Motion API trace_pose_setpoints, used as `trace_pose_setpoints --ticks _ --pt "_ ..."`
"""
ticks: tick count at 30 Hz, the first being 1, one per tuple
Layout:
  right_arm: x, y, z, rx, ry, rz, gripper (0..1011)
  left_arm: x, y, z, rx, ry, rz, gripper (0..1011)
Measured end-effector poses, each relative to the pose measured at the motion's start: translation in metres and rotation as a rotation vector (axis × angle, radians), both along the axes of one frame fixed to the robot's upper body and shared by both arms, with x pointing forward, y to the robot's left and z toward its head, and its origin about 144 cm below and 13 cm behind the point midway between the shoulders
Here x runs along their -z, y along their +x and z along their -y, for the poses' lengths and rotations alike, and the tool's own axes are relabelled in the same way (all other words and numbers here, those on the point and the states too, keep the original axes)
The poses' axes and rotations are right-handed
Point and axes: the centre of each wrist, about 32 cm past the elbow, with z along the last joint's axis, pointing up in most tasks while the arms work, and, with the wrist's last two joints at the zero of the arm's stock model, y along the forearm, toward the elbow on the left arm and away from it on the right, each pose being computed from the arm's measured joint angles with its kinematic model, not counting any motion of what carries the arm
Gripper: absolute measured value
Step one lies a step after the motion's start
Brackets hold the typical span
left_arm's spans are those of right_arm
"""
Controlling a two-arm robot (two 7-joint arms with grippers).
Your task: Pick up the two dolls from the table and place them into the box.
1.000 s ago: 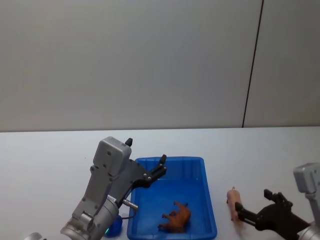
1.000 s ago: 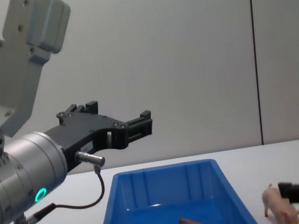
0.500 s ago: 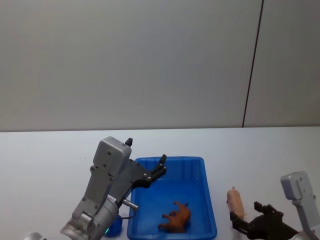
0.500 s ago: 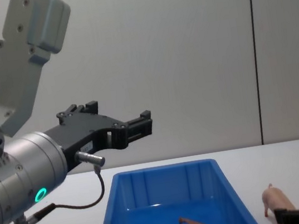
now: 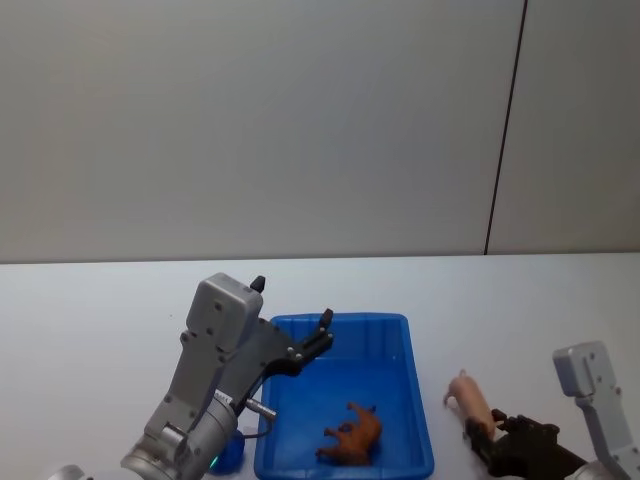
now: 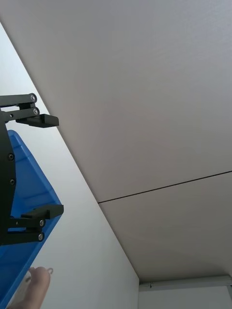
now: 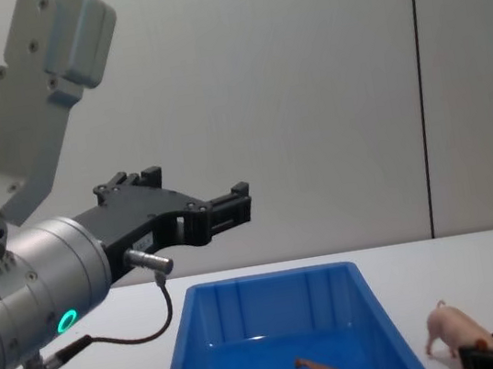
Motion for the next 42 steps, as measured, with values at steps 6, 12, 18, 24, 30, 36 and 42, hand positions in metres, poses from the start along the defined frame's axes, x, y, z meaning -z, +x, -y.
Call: trace_pose_setpoints --ticks 6,12,18,24,30,36,42 --pt "-0.002 0.002 0.0 0.015 0.008 0.02 331 0.0 0.0 0.0 0.0 0.0 0.0 1001" --pt "-0.009 0.004 0.001 0.033 0.014 0.071 331 0.0 0.0 0.0 0.0 0.0 0.0 1002" --pt "-0.023 0.006 0.0 0.038 0.021 0.142 331 0.0 0.0 0.0 0.0 0.0 0.0 1001" --pt "-0.042 0.011 -0.002 0.008 0.035 0.21 331 0.0 0.0 0.0 0.0 0.0 0.0 1002" --pt "-0.059 0.016 -0.008 -0.05 0.056 0.251 331 0.0 0.0 0.0 0.0 0.0 0.0 1001" --pt "-0.07 0.022 -0.019 -0.126 0.074 0.253 331 0.0 0.0 0.0 0.0 0.0 0.0 1001" --pt "-0.074 0.026 -0.031 -0.199 0.082 0.228 331 0.0 0.0 0.0 0.0 0.0 0.0 1001"
